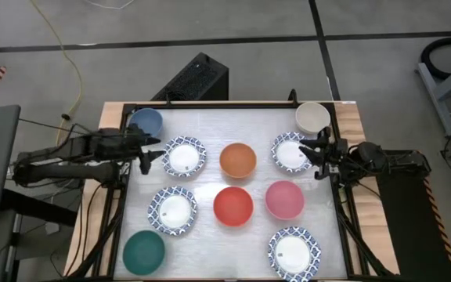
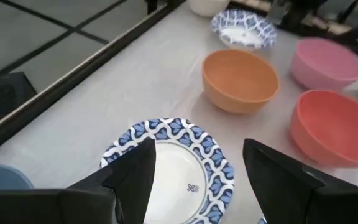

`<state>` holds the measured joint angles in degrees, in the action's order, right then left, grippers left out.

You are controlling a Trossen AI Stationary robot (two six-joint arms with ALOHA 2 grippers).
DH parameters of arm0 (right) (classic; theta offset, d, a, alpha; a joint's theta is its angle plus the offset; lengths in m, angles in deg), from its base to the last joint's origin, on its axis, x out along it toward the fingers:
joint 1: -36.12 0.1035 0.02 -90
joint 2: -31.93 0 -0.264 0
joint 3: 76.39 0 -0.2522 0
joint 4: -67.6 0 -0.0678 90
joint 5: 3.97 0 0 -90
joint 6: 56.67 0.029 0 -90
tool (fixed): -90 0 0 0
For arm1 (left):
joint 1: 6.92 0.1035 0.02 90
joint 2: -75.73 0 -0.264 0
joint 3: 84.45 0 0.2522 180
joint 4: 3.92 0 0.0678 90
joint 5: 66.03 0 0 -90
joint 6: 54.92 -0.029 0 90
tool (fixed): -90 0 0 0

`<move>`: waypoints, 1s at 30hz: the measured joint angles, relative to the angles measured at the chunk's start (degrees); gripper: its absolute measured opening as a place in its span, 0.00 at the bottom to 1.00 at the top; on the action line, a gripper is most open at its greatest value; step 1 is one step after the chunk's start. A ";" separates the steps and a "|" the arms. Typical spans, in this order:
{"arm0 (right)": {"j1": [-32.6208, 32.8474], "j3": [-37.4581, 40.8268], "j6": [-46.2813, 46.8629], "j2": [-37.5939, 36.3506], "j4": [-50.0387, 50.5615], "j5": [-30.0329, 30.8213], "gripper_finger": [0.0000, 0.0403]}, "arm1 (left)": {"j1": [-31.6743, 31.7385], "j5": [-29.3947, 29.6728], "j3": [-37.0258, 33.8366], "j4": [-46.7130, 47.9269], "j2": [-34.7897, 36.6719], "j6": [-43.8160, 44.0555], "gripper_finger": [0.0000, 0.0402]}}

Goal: Nest bowls inside each other
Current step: Stack the top right white patterned bowl on top of the other middle white patterned bowl

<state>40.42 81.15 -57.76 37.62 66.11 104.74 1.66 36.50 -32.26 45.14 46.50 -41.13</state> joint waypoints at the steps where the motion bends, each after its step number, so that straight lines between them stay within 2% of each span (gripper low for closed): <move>1: 0.00 -0.98 -0.64 1.36 0.19 1.09 0.33 | 0.00 -0.06 0.61 0.11 -1.51 -0.83 0.58; 4: 0.01 -5.05 -1.80 6.22 6.11 5.24 0.33 | -0.01 -0.57 2.19 0.05 -5.60 -3.87 0.58; 7: 0.01 -10.31 0.61 12.37 19.47 12.23 0.33 | -0.01 -0.72 2.92 0.08 -8.46 -5.05 0.58; 9: -0.01 -13.87 4.28 16.85 27.28 14.55 0.33 | 0.01 -0.72 2.98 0.16 -9.44 -5.82 0.58; 21: -0.43 -32.25 11.43 38.86 50.39 14.64 0.33 | -0.01 -0.72 2.98 1.03 -9.35 -6.75 0.58; 30: -3.88 -43.07 30.30 51.84 74.43 14.36 0.33 | -0.01 -0.41 2.98 1.30 -9.27 -6.79 0.58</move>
<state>36.55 38.08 -27.46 89.45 140.54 119.10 1.66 36.09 -29.28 46.44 37.23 -47.92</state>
